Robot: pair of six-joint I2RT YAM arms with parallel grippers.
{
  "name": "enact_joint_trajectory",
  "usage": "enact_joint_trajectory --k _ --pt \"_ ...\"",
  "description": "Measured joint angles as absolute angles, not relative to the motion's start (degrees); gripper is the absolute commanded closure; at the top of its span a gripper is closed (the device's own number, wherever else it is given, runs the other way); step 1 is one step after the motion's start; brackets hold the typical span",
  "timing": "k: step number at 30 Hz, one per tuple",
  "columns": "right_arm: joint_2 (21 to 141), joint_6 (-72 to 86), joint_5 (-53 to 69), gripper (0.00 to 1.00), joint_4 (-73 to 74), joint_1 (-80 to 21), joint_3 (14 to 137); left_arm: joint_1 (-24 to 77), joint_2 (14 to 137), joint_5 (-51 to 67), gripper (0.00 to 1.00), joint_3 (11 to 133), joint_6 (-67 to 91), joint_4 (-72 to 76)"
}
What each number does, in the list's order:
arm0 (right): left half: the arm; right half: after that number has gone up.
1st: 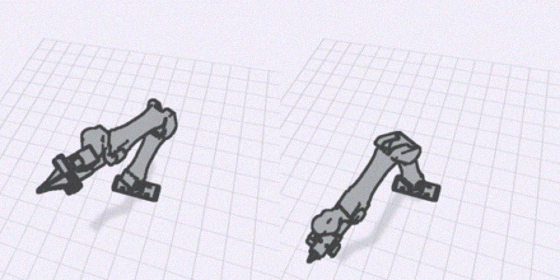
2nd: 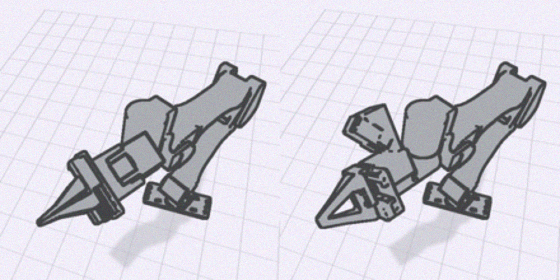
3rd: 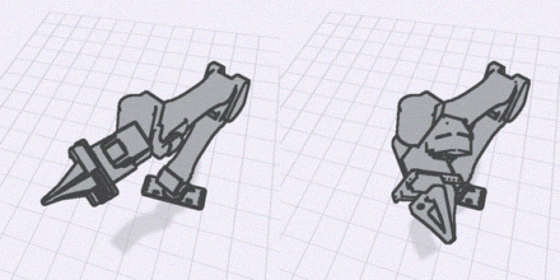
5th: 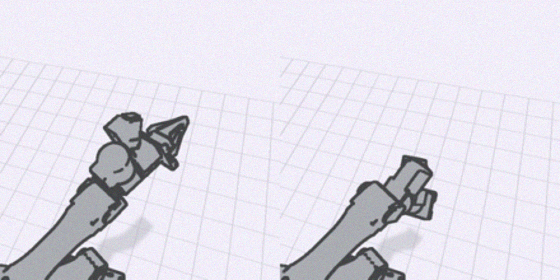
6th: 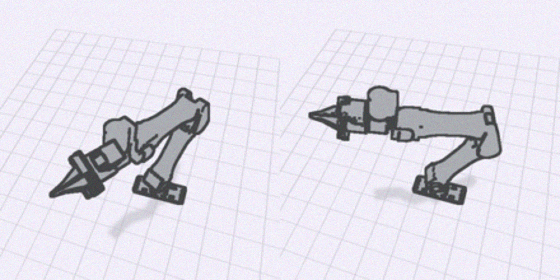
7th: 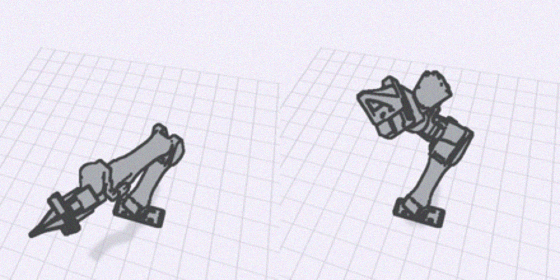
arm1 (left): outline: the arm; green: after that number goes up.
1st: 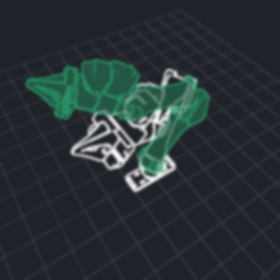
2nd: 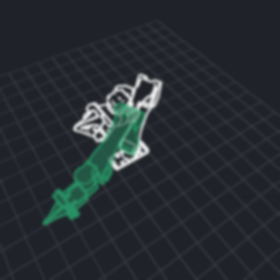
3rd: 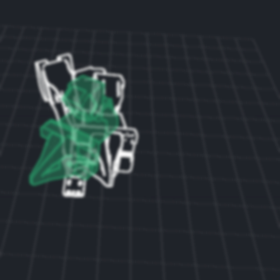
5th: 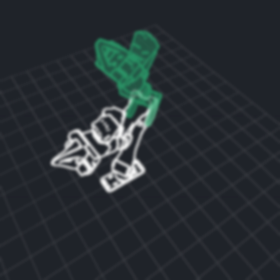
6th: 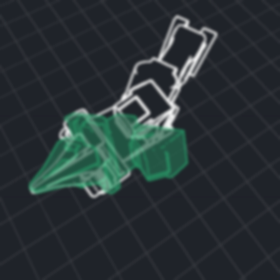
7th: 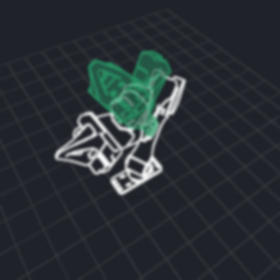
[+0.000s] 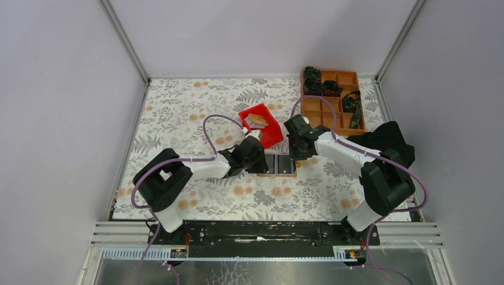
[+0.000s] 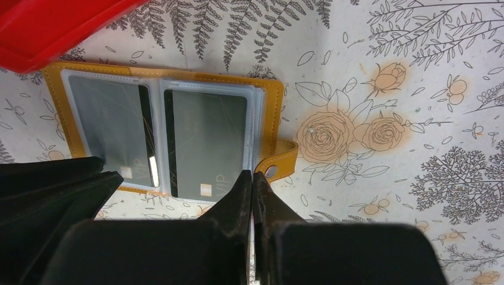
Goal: Put the credit cards into the card holder
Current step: Turn over the card slot in the card holder.
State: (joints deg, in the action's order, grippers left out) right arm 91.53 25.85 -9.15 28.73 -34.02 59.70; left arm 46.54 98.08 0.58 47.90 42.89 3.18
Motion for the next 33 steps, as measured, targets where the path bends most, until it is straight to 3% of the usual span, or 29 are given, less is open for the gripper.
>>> enact_joint_trajectory --k 33 --pt "91.4 28.0 -4.8 1.00 26.4 -31.7 58.2 46.5 98.3 0.6 0.68 48.1 42.9 2.9"
